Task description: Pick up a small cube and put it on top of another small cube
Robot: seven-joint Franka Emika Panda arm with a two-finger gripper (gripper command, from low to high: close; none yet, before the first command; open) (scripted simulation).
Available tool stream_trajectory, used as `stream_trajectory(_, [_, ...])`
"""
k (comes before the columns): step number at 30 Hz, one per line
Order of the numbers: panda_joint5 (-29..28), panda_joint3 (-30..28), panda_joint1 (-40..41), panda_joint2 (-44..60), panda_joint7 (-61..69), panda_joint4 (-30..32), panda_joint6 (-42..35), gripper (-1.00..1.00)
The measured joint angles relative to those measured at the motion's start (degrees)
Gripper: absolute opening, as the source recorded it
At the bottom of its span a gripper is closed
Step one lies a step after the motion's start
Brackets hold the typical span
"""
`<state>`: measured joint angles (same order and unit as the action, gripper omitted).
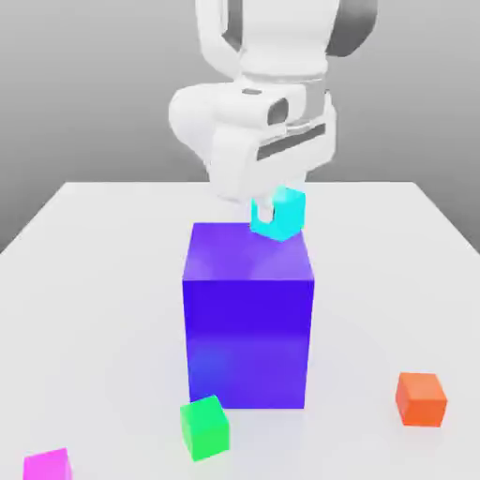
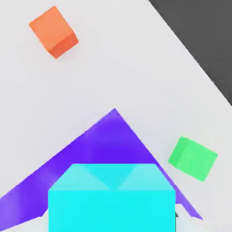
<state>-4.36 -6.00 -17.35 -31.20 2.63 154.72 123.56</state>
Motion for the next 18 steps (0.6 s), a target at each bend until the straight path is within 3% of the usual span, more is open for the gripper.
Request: stream_trajectory(18, [0.2,2.0,-18.4,16.0,43.9,-2.9,13.0,-1.0])
